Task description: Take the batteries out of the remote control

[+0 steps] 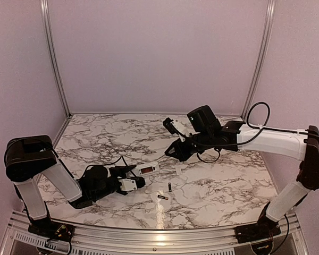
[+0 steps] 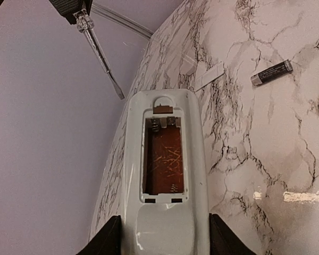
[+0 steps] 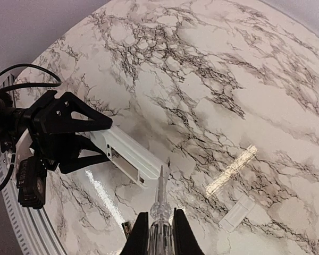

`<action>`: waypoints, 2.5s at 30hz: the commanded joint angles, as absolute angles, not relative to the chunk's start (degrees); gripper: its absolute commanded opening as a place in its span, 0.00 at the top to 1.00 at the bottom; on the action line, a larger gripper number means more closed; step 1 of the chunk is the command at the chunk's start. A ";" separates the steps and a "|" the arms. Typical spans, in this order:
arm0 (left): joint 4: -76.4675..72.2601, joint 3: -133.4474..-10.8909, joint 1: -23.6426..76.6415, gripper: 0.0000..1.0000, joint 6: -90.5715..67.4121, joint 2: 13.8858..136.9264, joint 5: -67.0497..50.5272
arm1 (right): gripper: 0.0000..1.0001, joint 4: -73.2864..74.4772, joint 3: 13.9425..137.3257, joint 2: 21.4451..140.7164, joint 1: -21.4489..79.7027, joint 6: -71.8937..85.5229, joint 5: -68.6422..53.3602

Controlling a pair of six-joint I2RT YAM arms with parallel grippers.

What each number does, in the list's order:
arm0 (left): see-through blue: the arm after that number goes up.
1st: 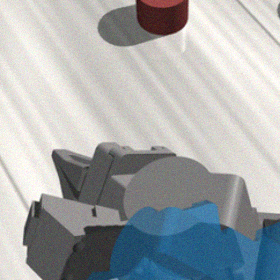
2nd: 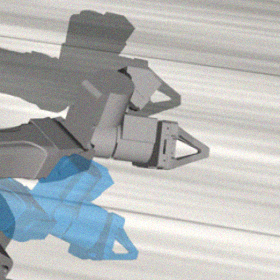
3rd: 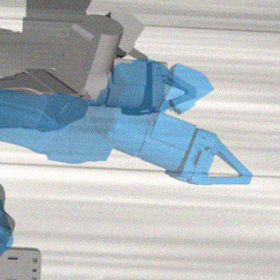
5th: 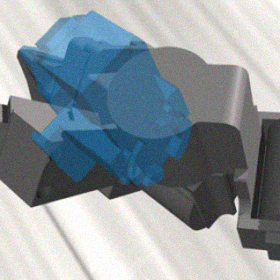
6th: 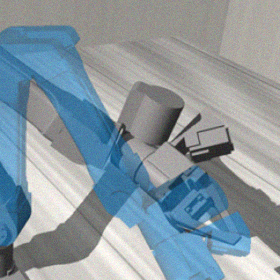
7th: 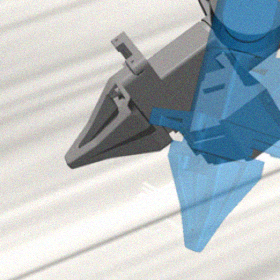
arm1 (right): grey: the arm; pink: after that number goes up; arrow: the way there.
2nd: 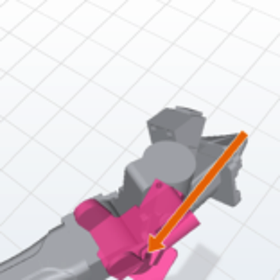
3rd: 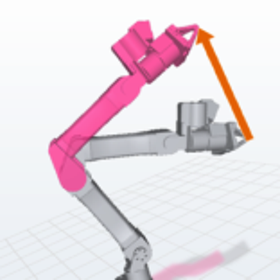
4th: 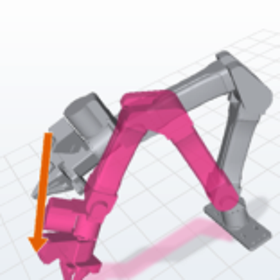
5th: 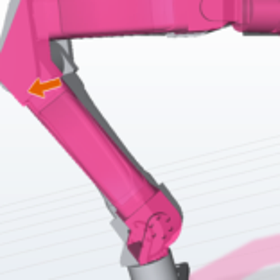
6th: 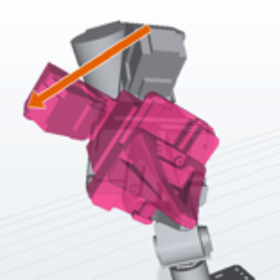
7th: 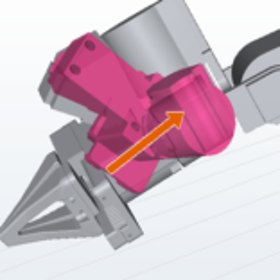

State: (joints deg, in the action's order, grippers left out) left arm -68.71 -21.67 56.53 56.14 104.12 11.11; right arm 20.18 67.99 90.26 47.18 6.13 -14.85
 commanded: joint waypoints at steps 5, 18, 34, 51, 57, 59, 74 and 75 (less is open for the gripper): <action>-65.16 -24.38 56.69 1.00 42.40 99.51 13.20 | 1.00 12.48 60.90 82.98 44.24 12.18 -6.54; -44.00 -38.30 56.71 1.00 14.36 96.66 30.19 | 1.00 1.06 48.99 75.44 44.12 15.51 9.33; -2.10 -51.23 55.99 1.00 -32.26 97.02 33.41 | 1.00 -11.05 41.07 74.51 44.12 15.05 12.20; -3.36 -54.26 54.66 1.00 -40.25 105.38 34.42 | 1.00 -16.33 36.80 72.08 44.20 14.64 12.86; -5.09 -54.34 53.56 0.98 -40.06 107.13 32.22 | 1.00 -18.48 37.40 74.89 44.12 12.40 20.63; -5.81 -53.99 53.38 0.91 -39.65 107.29 31.86 | 1.00 -18.83 37.95 76.96 44.12 12.05 23.20; -10.23 -50.71 52.35 0.15 -37.41 107.16 29.63 | 1.00 -20.39 41.13 88.38 41.46 8.77 33.72; -10.32 -50.71 52.31 0.13 -37.25 107.03 29.54 | 1.00 -20.84 41.07 88.68 41.26 8.46 33.81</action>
State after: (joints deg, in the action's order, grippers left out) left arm -8.34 -51.27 52.80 -38.22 106.96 29.95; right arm -18.50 38.87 87.39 42.41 10.37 31.53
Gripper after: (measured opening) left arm 0.839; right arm 0.098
